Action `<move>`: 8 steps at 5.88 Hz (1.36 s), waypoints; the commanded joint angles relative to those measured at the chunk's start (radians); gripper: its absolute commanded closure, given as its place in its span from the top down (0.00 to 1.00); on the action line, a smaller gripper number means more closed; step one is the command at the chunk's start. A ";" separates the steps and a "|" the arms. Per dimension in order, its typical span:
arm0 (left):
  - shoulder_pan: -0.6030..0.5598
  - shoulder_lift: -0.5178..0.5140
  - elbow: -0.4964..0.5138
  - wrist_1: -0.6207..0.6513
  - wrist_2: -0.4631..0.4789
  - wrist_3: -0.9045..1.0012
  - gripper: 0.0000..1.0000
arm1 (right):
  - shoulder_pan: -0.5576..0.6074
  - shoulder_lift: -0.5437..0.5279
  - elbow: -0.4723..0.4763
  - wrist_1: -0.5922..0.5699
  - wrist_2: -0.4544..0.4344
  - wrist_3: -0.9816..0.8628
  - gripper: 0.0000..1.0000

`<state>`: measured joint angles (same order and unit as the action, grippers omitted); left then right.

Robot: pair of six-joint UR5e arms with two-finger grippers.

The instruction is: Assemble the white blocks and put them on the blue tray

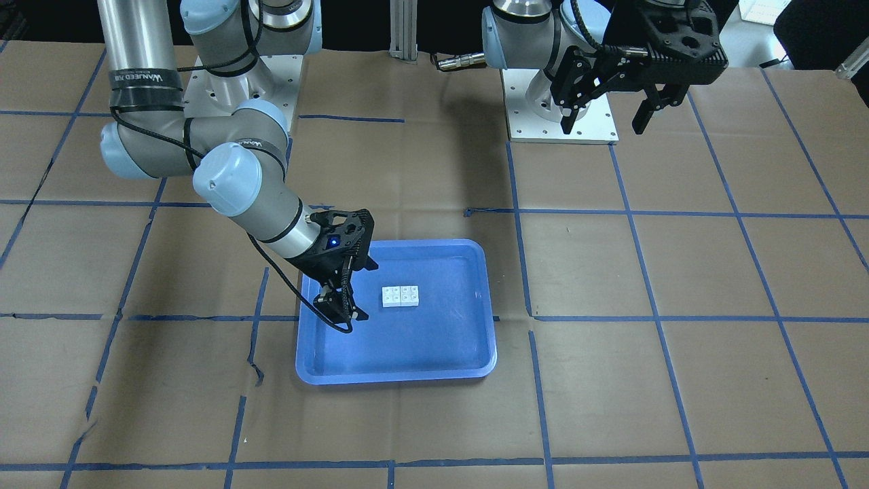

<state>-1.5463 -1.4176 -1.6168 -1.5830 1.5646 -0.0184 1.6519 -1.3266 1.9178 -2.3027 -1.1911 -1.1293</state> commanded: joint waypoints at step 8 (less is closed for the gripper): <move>0.000 0.000 0.000 0.000 -0.001 0.000 0.99 | -0.042 -0.203 -0.394 0.815 -0.355 1.203 1.00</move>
<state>-1.5461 -1.4171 -1.6168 -1.5828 1.5632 -0.0184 1.5714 -1.5317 1.5492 -1.5174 -1.5419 0.0243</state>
